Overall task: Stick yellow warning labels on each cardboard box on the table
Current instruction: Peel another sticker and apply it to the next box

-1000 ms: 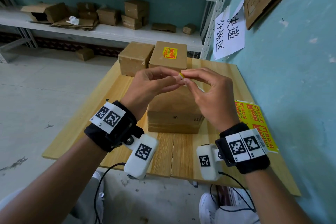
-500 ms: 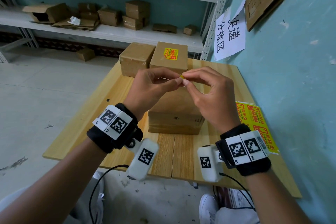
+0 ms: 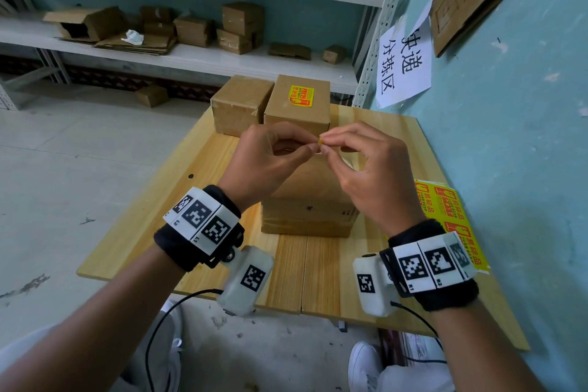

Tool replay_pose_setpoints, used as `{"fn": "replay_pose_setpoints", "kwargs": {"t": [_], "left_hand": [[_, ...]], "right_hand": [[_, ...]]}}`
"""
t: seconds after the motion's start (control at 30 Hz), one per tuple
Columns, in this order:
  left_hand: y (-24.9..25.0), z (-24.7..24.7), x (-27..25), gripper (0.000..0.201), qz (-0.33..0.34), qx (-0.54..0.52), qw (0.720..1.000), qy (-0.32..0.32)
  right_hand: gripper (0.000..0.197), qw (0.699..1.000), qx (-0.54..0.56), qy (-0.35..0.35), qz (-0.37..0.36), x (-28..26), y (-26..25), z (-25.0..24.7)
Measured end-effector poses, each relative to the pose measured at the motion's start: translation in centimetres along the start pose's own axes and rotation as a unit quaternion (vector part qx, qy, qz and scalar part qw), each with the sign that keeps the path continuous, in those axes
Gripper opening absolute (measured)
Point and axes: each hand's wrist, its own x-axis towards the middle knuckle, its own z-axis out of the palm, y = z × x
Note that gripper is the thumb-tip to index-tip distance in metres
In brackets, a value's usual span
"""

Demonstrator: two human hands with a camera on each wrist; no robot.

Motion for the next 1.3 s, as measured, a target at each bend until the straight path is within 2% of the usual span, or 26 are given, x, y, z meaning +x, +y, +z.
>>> {"fn": "replay_pose_setpoints", "kwargs": {"t": [0.47, 1.2, 1.3], "left_hand": [[-0.12, 0.16, -0.05, 0.016, -0.049, -0.075, 0.996, 0.018], [-0.12, 0.24, -0.21, 0.011, -0.034, -0.061, 0.997, 0.017], [-0.05, 0.22, -0.17, 0.012, -0.031, -0.065, 0.997, 0.015]], "right_hand": [[0.014, 1.000, 0.025, 0.011, 0.011, 0.01, -0.34, 0.03], [0.013, 0.999, 0.037, -0.010, -0.002, 0.01, -0.42, -0.04], [0.013, 0.998, 0.063, -0.008, 0.020, -0.09, -0.68, -0.11]]}}
